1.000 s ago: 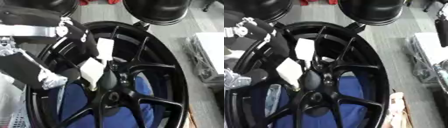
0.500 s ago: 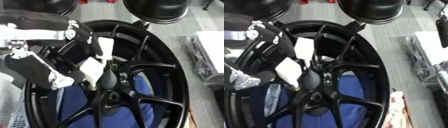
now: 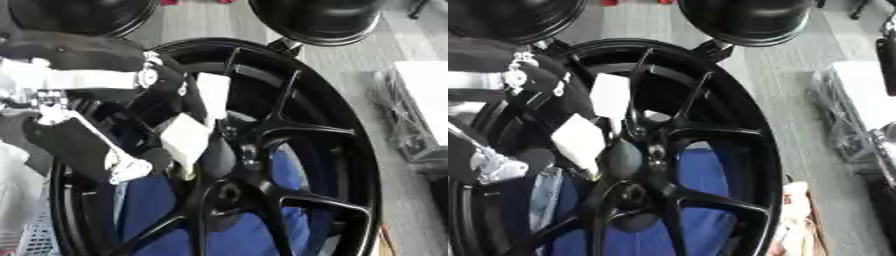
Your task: Pull the pin out of the wheel hub.
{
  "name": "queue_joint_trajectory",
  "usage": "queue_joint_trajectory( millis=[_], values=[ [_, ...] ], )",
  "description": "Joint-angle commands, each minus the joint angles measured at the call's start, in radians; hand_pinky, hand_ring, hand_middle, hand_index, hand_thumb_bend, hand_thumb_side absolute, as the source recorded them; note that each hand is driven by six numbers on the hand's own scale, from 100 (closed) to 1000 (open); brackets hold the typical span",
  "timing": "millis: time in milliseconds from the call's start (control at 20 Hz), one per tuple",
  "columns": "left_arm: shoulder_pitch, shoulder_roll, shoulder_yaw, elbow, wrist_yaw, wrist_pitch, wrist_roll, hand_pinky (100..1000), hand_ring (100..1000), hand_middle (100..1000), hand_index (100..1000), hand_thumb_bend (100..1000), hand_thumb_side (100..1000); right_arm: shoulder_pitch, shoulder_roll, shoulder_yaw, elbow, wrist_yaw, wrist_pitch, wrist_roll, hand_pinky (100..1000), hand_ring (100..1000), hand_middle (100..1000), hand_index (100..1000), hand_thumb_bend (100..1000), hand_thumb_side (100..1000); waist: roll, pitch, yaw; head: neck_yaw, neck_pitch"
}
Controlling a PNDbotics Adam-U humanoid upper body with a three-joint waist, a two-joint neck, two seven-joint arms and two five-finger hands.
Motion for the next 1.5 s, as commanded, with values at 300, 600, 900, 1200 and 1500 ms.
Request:
queue_joint_trajectory(
  millis=[300,600,900,1200,1500],
  values=[
    [0.001,-0.004,0.001,-0.009,-0.029,0.024,-0.009,860,814,822,853,219,152,-0.012,-0.017,-0.004,-0.018,-0.012,0.035,-0.041,489,617,688,547,100,509,-0.003,-0.010,-0.007,0.009,-0.011],
    [0.004,-0.011,-0.001,-0.009,-0.059,0.021,-0.009,864,820,827,852,235,156,-0.013,-0.011,-0.002,-0.018,-0.016,0.029,-0.041,488,615,687,545,100,517,-0.002,-0.004,-0.010,0.012,-0.015],
    [0.008,-0.014,-0.007,-0.009,-0.077,0.021,-0.017,870,837,835,849,235,162,-0.015,-0.007,-0.002,-0.018,-0.022,0.022,-0.041,487,615,687,545,100,521,-0.003,0.004,-0.014,0.014,-0.021],
    [0.015,-0.014,-0.004,-0.009,-0.087,0.023,-0.020,877,848,837,849,223,167,-0.017,-0.002,-0.001,-0.018,-0.026,0.017,-0.041,486,614,687,544,100,527,-0.003,0.012,-0.017,0.017,-0.029],
    [0.022,-0.015,-0.005,-0.009,-0.094,0.033,-0.032,875,846,837,848,217,173,-0.018,0.003,-0.002,-0.018,-0.029,0.012,-0.041,486,615,688,544,100,530,-0.003,0.019,-0.020,0.018,-0.031]
  ],
)
